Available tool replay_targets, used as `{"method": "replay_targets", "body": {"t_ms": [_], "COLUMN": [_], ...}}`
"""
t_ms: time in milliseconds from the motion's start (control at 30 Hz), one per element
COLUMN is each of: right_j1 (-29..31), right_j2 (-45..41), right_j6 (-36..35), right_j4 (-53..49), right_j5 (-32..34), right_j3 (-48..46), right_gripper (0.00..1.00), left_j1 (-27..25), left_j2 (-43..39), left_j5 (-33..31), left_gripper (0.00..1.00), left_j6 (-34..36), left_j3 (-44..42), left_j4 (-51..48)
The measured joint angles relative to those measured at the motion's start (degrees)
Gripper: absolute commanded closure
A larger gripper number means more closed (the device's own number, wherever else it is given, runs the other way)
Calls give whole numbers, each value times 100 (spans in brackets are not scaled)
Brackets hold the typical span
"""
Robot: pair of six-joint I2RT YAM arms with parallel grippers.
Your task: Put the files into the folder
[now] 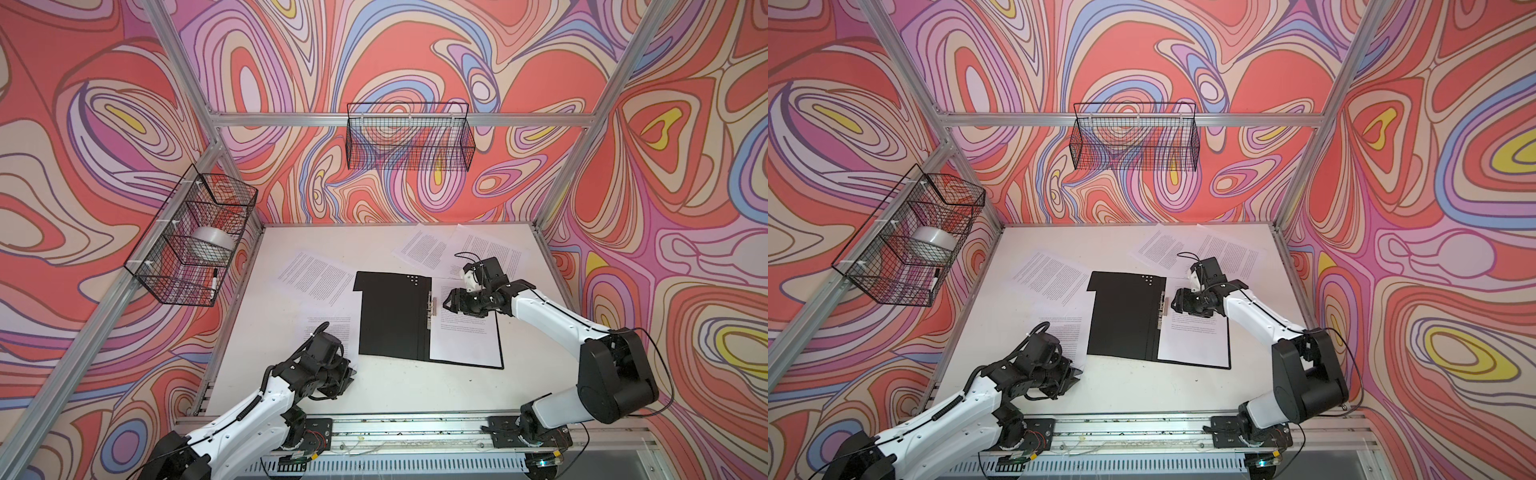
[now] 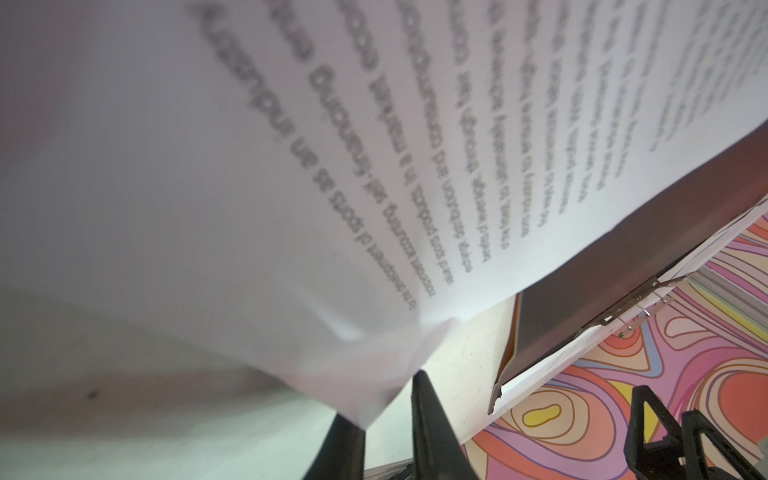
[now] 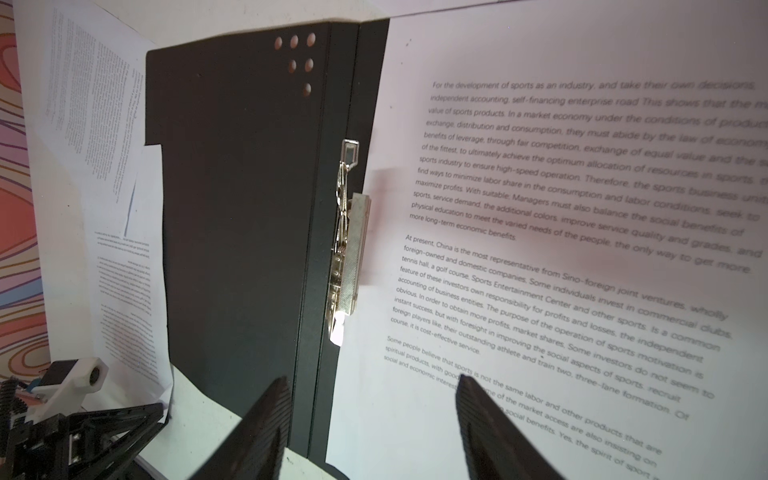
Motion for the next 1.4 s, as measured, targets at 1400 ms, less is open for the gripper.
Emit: {"method": "replay_targets", "body": {"t_ms": [1400], "right_j1": [-98], "right_j2": [-92], "right_j6": [129], "right_j4": [-192], "right_j5": [-146], "right_j3": [1172], "right_gripper": [22], "left_j1": [-107], "left_j2": [1464], "left_j5": [-1141], "left_gripper": [100], "left_j6": [3427], "left_j3": [6122], "left_j4": [-2339]}}
